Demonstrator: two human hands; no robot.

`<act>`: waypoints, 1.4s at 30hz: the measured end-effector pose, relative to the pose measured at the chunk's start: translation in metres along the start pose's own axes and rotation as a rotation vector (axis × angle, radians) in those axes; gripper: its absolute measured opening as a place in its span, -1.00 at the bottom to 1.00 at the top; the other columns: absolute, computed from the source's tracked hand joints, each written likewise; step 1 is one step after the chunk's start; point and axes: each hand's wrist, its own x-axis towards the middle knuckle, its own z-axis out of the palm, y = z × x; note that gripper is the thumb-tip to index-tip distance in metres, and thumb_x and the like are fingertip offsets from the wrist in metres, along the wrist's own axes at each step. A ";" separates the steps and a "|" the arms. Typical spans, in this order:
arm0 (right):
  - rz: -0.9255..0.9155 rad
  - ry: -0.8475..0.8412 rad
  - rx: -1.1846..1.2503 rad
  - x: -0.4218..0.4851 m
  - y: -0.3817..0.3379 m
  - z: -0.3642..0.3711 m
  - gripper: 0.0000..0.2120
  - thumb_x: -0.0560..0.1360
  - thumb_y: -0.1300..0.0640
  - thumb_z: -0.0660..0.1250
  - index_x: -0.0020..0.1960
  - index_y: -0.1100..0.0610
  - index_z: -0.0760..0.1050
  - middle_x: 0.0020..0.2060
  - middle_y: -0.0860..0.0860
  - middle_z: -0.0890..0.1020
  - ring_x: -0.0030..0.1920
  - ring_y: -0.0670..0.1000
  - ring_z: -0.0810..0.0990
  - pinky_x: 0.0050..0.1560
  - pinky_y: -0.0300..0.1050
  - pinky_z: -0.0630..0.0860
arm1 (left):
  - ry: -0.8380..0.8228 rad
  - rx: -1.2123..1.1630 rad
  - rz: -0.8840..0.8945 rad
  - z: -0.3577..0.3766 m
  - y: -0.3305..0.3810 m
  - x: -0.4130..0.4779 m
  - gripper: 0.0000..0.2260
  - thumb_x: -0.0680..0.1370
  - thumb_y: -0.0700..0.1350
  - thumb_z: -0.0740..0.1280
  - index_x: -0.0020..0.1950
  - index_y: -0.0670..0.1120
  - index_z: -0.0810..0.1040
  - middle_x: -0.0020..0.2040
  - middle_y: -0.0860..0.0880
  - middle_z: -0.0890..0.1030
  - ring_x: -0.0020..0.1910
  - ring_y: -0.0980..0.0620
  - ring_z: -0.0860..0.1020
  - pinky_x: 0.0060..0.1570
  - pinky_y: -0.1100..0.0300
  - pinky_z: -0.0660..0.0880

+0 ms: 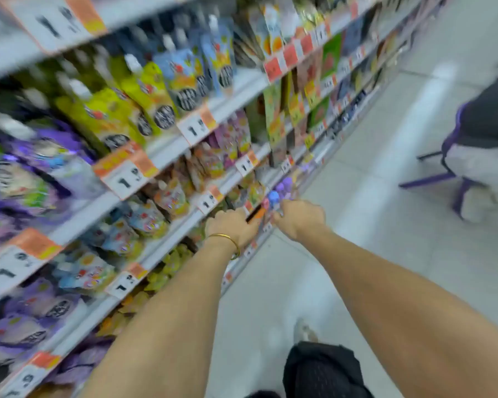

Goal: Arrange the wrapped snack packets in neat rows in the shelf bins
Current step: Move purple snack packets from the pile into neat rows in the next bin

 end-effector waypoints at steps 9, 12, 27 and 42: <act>0.185 -0.347 0.007 0.090 0.108 0.081 -0.58 0.59 -0.12 0.00 0.26 0.12 0.38 0.17 0.11 0.51 0.17 0.15 0.48 -0.03 -0.02 0.35 | -0.404 0.136 0.030 0.096 0.068 0.130 -0.49 0.58 0.19 0.03 0.42 -0.08 0.32 0.35 -0.15 0.44 0.30 -0.18 0.39 0.18 -0.01 0.37; 0.247 -0.438 0.045 0.123 0.136 0.082 -0.57 0.59 -0.12 -0.02 0.28 0.12 0.35 0.18 0.11 0.50 0.16 0.15 0.47 -0.02 0.00 0.38 | -0.490 0.169 0.067 0.097 0.097 0.175 -0.50 0.59 0.17 0.02 0.40 -0.10 0.34 0.33 -0.16 0.46 0.27 -0.16 0.41 0.14 0.02 0.38; 0.538 -0.425 0.196 0.414 0.299 -0.019 -0.59 0.59 -0.12 -0.01 0.22 0.12 0.39 0.11 0.08 0.52 0.09 0.12 0.50 -0.11 -0.06 0.35 | -0.628 0.255 0.248 0.035 0.265 0.512 -0.53 0.58 0.16 0.06 0.35 -0.10 0.38 0.32 -0.15 0.46 0.30 -0.16 0.38 0.18 0.03 0.34; 0.694 -0.398 0.321 0.700 0.568 -0.159 -0.57 0.59 -0.12 -0.01 0.28 0.12 0.38 0.18 0.08 0.51 0.14 0.12 0.50 -0.08 -0.06 0.35 | -0.651 0.364 0.393 -0.020 0.550 0.842 -0.51 0.59 0.15 0.04 0.41 -0.10 0.34 0.36 -0.14 0.43 0.30 -0.16 0.39 0.17 0.05 0.34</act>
